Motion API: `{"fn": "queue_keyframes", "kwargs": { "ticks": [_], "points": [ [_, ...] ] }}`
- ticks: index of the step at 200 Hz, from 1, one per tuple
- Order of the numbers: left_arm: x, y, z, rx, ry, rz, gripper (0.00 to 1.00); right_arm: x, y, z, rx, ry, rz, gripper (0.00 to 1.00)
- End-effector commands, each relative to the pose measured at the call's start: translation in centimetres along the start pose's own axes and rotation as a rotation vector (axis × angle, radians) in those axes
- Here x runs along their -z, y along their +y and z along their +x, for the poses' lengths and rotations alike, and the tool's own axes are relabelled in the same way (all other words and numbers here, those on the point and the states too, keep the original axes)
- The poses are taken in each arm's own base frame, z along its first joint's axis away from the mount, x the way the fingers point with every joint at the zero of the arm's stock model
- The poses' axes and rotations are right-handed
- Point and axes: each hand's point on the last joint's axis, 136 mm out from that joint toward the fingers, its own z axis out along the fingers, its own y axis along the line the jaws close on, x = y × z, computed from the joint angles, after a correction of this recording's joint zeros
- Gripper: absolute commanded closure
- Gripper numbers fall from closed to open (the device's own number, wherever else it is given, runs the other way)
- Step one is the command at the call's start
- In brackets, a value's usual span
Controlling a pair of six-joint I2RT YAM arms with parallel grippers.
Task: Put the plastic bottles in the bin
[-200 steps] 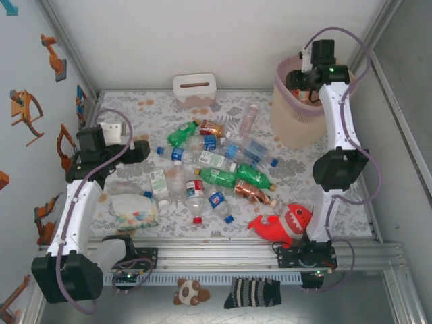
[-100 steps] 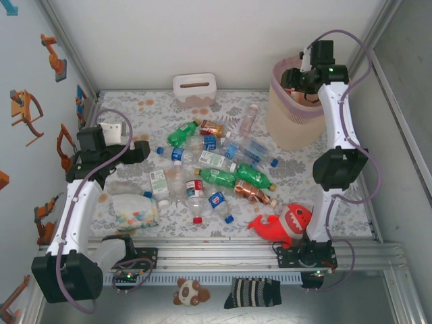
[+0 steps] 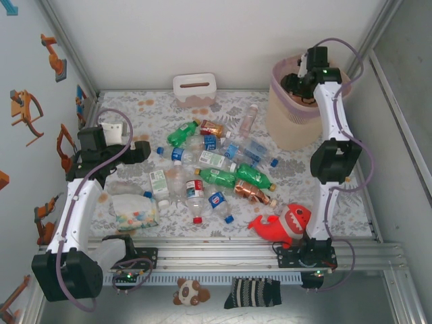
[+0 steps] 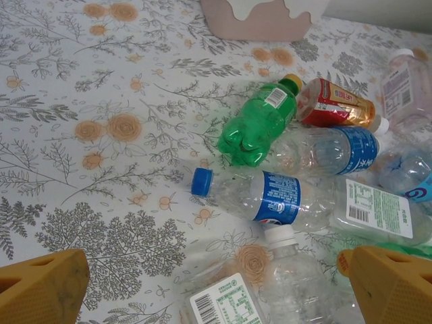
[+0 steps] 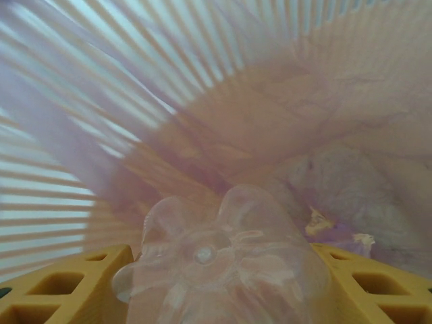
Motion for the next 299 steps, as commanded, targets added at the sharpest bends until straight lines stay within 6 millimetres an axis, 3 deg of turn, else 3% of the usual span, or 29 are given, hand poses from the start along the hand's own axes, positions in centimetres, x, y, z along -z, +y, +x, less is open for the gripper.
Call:
{"fn": "queue_keyframes", "kwargs": {
  "ticks": [1,46,85,123,213,299],
  "points": [
    [-0.2,-0.1,0.1,0.000,0.007,0.019,0.02,-1.6,-2.0,1.6,0.054,0.077,0.060,0.52],
    [-0.1,-0.1,0.1,-0.001,0.005,0.014,0.02,-4.7,-2.7,4.4,0.060,0.180,0.057,0.47],
    [-0.1,-0.2,0.1,-0.002,0.003,0.017,0.02,-3.9,-2.7,3.7,0.062,0.154,0.066,0.30],
    [0.0,-0.2,0.0,-0.003,0.001,0.017,0.02,-0.9,-2.1,1.7,0.074,0.082,0.072,0.23],
    [0.1,-0.3,-0.1,-0.004,-0.009,0.022,0.02,8.3,-0.1,-1.3,0.102,-0.074,0.068,0.21],
    [-0.2,-0.3,0.0,0.001,-0.002,0.025,0.02,16.0,1.8,-1.9,0.124,-0.203,0.055,0.24]
  ]
}}
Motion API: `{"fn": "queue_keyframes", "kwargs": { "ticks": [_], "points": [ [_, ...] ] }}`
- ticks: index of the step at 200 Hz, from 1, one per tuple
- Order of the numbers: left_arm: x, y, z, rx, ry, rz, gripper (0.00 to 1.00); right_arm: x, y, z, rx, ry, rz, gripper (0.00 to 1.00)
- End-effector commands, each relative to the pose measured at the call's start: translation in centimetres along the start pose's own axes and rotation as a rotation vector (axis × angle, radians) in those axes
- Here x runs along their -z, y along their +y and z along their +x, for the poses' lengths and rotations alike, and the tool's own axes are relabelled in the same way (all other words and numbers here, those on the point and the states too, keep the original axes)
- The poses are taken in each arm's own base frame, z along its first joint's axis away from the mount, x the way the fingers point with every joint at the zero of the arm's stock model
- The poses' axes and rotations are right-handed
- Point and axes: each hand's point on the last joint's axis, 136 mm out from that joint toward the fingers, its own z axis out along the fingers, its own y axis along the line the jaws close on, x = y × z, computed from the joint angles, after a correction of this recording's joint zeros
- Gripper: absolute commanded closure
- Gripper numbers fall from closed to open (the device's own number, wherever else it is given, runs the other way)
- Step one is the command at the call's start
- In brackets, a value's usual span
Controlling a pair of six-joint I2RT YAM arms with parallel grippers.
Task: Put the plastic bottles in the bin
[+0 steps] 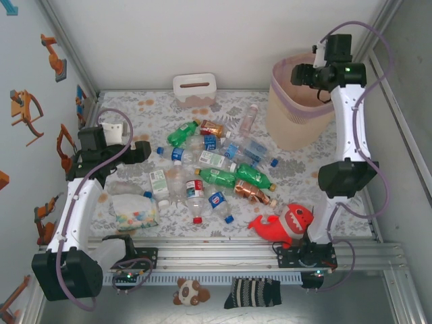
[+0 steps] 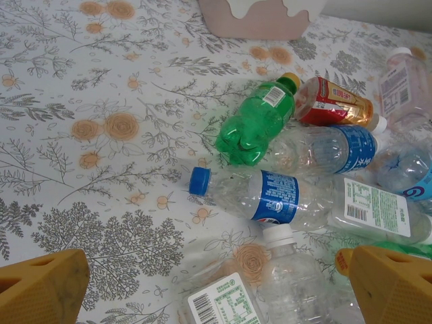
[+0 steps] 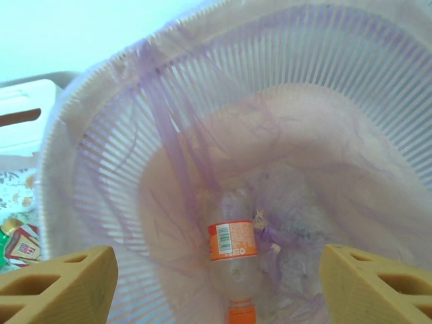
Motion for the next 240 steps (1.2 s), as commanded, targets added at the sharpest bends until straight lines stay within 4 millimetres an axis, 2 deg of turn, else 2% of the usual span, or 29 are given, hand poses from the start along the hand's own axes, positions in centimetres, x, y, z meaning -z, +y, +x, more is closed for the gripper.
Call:
{"fn": "queue_keyframes", "kwargs": {
  "ticks": [1,47,85,117,136,169,198,215,240],
  "points": [
    [-0.1,-0.2,0.0,0.000,-0.005,0.019,0.02,2.7,0.3,-0.2,0.017,-0.031,0.009,0.24],
    [-0.6,0.2,0.3,0.021,0.035,0.006,0.01,6.5,2.0,0.9,0.027,-0.071,-0.015,0.24],
    [-1.5,0.8,1.2,0.044,0.106,-0.013,0.04,8.8,3.0,3.2,0.026,-0.076,-0.041,0.25],
    [-2.5,0.5,2.4,0.049,0.178,-0.029,0.05,9.6,3.6,5.8,0.019,-0.057,-0.060,0.25],
    [-3.2,0.2,3.9,0.052,0.251,-0.086,0.06,9.9,3.6,7.3,0.016,-0.036,-0.063,0.25],
    [-4.1,1.4,6.6,0.224,0.338,-0.209,0.08,10.5,3.4,9.4,0.026,0.004,-0.059,0.25],
    [-5.1,1.7,7.5,0.342,0.352,-0.246,0.08,10.7,2.2,11.3,0.063,0.048,-0.002,0.25],
    [-5.8,1.2,7.9,0.403,0.374,-0.228,0.08,10.8,2.0,12.3,0.071,0.068,0.005,0.25],
    [-7.3,0.2,9.3,0.472,0.459,-0.208,0.14,10.7,1.4,13.6,0.079,0.088,0.028,0.25]
  ]
}}
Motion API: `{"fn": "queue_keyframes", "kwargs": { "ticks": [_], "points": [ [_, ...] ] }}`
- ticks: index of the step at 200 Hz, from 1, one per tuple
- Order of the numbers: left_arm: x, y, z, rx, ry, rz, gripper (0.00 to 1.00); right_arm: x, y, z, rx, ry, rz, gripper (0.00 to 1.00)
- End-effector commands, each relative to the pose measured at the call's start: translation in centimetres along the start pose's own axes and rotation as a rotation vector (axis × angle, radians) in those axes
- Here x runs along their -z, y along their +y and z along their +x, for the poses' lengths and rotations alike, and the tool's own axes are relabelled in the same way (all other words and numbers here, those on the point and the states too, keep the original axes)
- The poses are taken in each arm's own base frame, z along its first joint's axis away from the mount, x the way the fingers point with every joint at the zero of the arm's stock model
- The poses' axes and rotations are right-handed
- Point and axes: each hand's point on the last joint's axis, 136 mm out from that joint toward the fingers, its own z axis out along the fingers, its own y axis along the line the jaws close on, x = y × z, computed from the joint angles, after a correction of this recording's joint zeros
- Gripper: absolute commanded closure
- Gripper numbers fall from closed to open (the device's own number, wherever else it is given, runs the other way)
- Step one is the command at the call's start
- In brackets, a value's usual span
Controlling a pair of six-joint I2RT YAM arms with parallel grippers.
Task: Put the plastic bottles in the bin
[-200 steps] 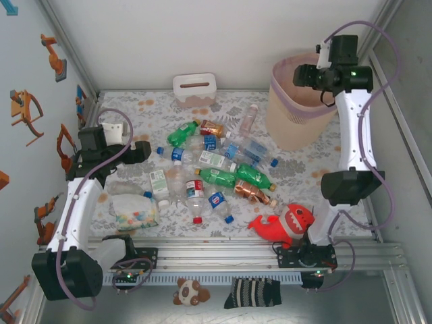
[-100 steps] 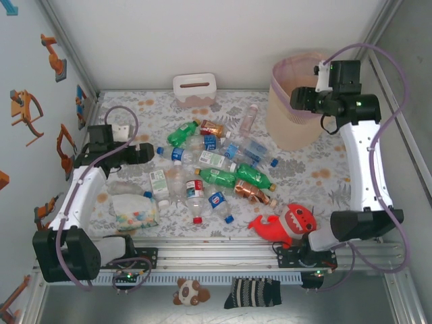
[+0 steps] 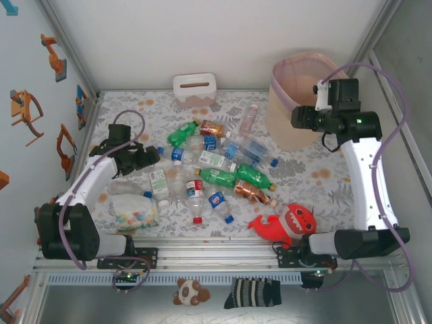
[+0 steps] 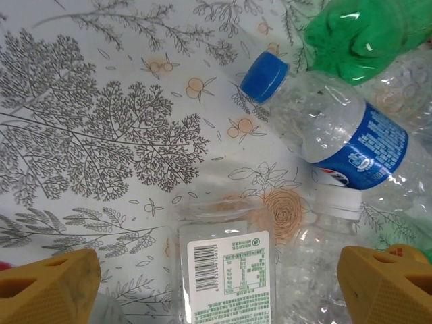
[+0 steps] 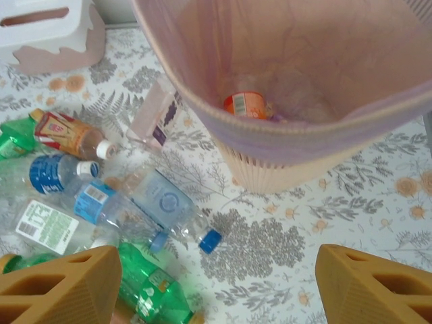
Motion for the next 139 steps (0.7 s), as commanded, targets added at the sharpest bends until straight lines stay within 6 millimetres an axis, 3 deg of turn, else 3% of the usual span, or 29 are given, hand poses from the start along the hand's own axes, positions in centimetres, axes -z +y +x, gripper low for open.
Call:
{"fn": "queue_keyframes", "kwargs": {
  "ticks": [1,47,139],
  "points": [
    [-1.4,-0.8,1.3,0.113,0.095,0.006,0.15,0.3,-0.6,1.5,0.030,0.025,0.041,0.25],
    [-4.2,-0.6,3.3,0.105,0.201,-0.075,0.16,0.0,-1.1,2.4,0.045,0.046,0.065,0.25],
    [-6.6,-0.4,3.2,0.068,0.277,-0.161,0.21,-0.5,-1.2,2.3,0.050,0.052,0.069,0.25]
  ]
}}
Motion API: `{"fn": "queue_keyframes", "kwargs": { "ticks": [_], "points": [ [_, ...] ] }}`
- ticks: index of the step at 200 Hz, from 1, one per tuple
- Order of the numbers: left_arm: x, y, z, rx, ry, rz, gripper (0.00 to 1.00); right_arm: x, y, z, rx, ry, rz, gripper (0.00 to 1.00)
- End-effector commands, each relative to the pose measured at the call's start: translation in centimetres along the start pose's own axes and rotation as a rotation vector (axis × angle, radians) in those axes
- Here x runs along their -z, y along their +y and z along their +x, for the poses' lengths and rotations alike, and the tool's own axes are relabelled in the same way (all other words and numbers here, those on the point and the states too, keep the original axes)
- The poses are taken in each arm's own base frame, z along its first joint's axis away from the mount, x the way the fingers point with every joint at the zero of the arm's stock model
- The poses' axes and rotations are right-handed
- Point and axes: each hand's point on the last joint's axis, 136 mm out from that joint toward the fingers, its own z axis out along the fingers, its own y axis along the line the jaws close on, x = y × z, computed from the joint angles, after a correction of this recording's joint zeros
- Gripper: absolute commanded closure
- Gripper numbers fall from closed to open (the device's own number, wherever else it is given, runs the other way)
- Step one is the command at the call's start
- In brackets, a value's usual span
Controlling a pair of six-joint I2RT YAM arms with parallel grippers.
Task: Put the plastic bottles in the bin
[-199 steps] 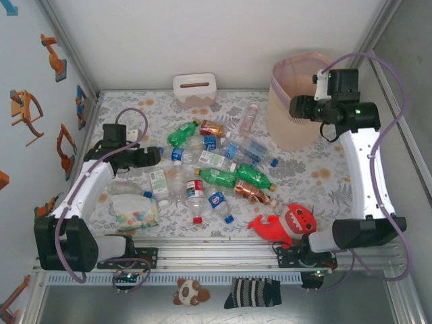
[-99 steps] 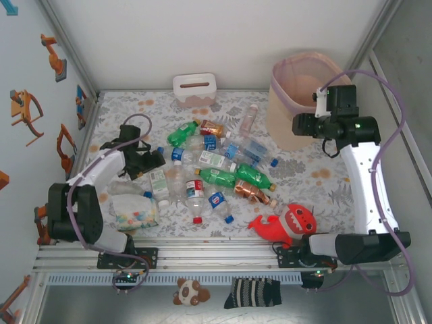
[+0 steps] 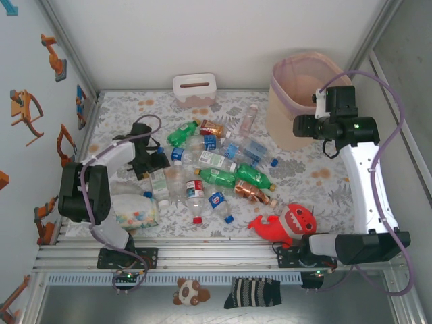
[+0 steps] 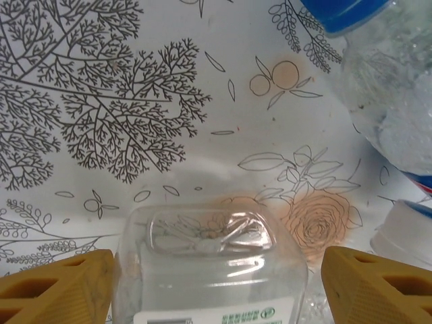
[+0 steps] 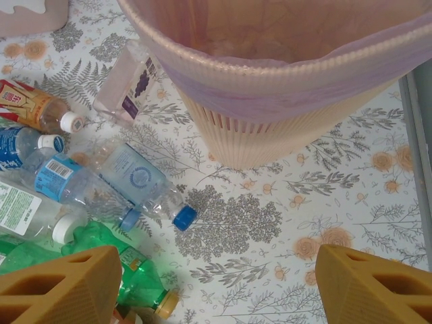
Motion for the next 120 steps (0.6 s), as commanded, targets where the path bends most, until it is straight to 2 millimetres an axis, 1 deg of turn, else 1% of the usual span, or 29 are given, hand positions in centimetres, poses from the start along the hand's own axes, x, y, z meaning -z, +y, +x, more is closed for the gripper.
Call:
{"fn": "queue_keyframes", "kwargs": {
  "ticks": [1,20,42,78,120],
  "points": [
    [0.01,0.21,0.10,0.002,0.029,-0.039,0.21,0.05,-0.01,0.16,0.019,0.002,0.009,0.25],
    [-0.28,0.24,0.12,-0.006,0.042,-0.057,0.21,0.04,-0.07,0.13,0.018,0.001,0.013,0.25],
    [-0.74,0.42,0.59,-0.015,0.070,-0.073,0.21,0.15,-0.14,0.25,0.019,-0.001,0.016,0.25],
    [-0.89,0.58,0.99,-0.024,0.079,-0.091,0.21,0.10,-0.16,0.51,0.018,0.001,0.017,0.25],
    [-0.52,0.50,0.88,-0.034,0.068,-0.095,0.30,0.04,-0.10,0.76,0.012,0.005,0.012,0.26]
  ]
}}
